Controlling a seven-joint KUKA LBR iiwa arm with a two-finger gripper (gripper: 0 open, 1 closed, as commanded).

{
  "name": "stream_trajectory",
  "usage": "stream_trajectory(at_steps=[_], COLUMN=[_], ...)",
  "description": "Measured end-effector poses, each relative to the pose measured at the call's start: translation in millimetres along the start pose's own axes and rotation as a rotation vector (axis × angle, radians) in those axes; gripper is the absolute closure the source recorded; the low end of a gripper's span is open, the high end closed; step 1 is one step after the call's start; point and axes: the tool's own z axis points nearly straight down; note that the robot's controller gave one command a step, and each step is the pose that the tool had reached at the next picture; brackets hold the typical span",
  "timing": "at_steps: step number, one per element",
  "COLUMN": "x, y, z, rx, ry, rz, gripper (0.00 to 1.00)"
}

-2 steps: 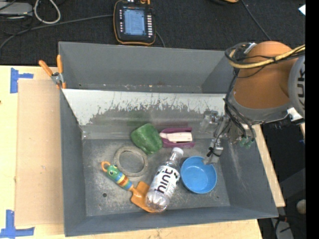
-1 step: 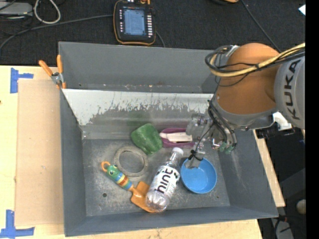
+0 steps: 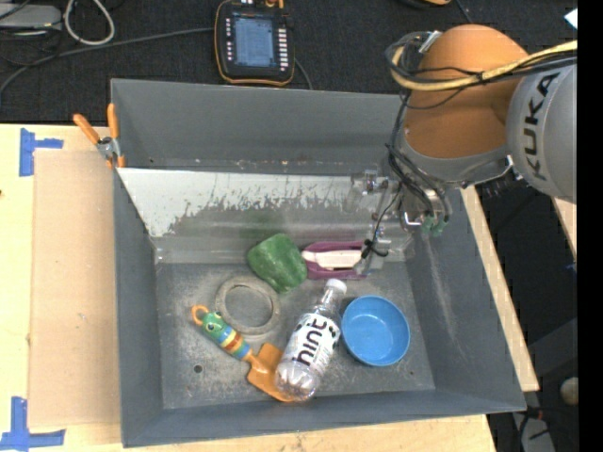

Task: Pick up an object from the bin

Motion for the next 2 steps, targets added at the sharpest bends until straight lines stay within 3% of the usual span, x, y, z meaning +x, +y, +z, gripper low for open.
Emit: stream_trajectory(at_steps=[1, 2], x=[30.6, 79.1], y=[57, 52], z=[42, 8], rx=[-0.007, 0.0], ry=[0.01, 0.001], rz=[-0.049, 0.2], gripper=[0.0, 0.0])
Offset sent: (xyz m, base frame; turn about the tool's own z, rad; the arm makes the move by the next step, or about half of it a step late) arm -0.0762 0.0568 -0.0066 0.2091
